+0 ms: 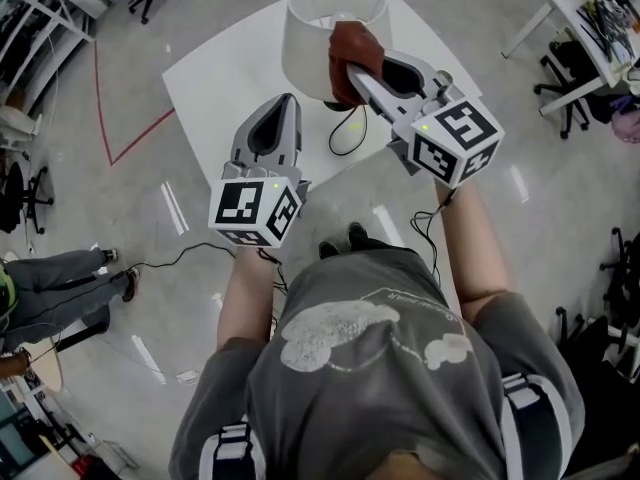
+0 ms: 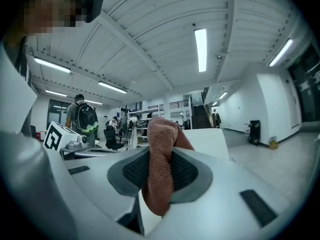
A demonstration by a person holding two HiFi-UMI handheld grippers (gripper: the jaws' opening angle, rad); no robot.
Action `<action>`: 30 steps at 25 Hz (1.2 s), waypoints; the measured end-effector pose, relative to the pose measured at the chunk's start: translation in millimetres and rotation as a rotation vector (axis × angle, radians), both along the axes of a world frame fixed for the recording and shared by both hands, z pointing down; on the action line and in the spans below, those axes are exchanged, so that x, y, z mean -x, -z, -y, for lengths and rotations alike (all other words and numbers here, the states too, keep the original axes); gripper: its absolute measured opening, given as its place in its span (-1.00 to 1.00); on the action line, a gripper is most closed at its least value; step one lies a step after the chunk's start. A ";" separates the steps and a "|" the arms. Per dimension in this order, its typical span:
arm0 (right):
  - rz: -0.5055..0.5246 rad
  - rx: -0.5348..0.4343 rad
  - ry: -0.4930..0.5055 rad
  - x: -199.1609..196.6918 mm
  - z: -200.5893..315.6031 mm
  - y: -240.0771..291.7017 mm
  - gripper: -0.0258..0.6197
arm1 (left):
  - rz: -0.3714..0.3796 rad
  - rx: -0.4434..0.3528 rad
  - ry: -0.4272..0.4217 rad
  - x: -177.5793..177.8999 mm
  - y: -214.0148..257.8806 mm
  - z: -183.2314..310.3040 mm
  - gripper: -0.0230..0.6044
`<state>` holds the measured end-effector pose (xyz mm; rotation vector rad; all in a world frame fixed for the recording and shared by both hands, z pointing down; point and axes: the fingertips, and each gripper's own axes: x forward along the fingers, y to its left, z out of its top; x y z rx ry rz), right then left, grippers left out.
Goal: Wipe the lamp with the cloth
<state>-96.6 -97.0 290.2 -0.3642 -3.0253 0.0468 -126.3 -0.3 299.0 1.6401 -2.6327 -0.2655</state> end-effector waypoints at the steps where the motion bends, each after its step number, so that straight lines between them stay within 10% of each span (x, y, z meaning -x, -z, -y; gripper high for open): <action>1: -0.008 -0.002 0.009 3.0 -2.9 -3.4 -0.63 | -0.001 0.005 0.008 0.7 -0.1 0.3 -0.90; 12: -0.127 0.029 0.104 22.2 -46.4 -58.5 -0.63 | -0.041 0.071 0.073 23.3 -23.4 -15.4 -0.90; 30: -0.252 0.105 -0.244 33.9 -80.1 -134.5 -0.63 | -0.066 0.099 -0.235 64.7 -57.0 -57.9 -0.90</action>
